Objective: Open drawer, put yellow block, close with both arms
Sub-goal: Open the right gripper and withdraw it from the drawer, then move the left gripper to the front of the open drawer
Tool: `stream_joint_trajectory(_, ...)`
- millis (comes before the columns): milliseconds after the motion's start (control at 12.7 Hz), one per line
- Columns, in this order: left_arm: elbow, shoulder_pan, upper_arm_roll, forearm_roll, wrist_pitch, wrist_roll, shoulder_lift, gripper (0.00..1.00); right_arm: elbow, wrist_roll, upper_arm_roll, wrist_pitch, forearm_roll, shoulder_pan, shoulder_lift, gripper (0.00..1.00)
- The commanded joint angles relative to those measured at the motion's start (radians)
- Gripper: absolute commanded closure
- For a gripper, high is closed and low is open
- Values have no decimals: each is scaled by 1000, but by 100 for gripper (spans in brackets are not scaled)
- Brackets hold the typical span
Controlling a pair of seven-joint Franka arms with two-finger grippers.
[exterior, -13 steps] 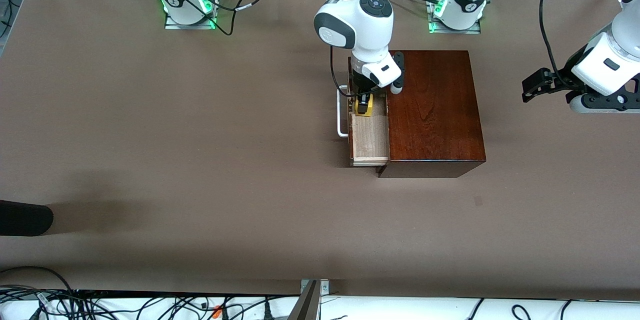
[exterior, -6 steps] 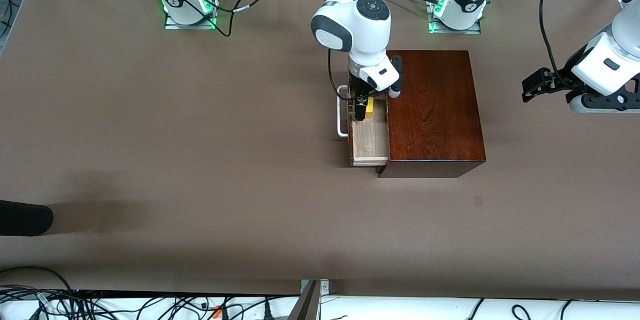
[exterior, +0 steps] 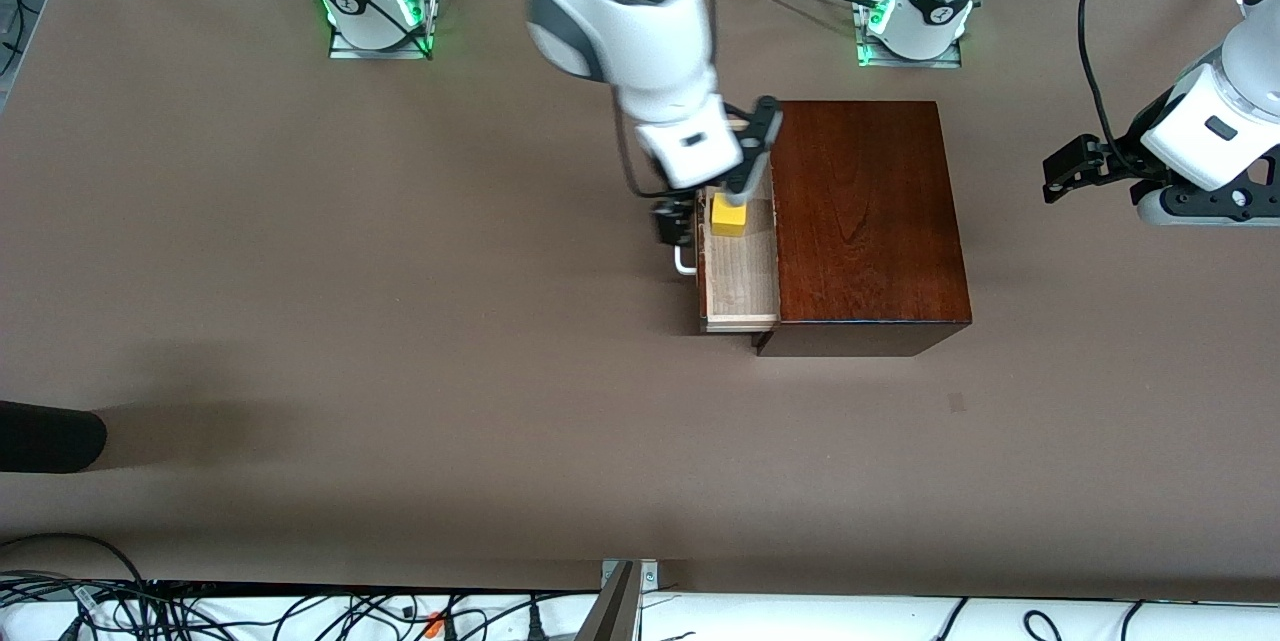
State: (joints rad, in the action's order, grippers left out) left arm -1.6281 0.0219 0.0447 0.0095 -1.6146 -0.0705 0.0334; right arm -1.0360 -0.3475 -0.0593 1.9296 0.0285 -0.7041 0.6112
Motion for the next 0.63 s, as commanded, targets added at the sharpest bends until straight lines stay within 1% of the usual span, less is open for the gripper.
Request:
stream_joint_trajectory(0, -3, -16, -3, -101, 80, 23, -9, 0, -32, -28, -21, -142, 144, 225, -128, 0)
stream_joint_trajectory(79, -4, -26, -3, -112, 108, 24, -7, 0, -32, -36, -17, -212, 149, 289, -161, 0)
stream_joint_trajectory(158, -3, -25, 9, -111, 111, 23, -9, 0, -38, -39, 2, -256, 153, 348, -191, 0)
stream_joint_trajectory(237, -3, -14, 23, -102, 114, 23, -9, 0, -50, -35, 47, -286, 153, 373, -218, 0)
stream_joint_trajectory(315, -3, -14, 55, -98, 126, 24, -10, 0, -77, -27, 106, -299, 154, 373, -249, 0)
stream_joint_trajectory(394, -1, -14, 81, -97, 142, 41, -9, 0, -129, -1, 151, -304, 156, 373, -289, 0)
stream_joint_trajectory(552, 1, -4, 170, -97, 139, 142, 11, 0, -287, 99, 205, -316, 150, 373, -413, 0)
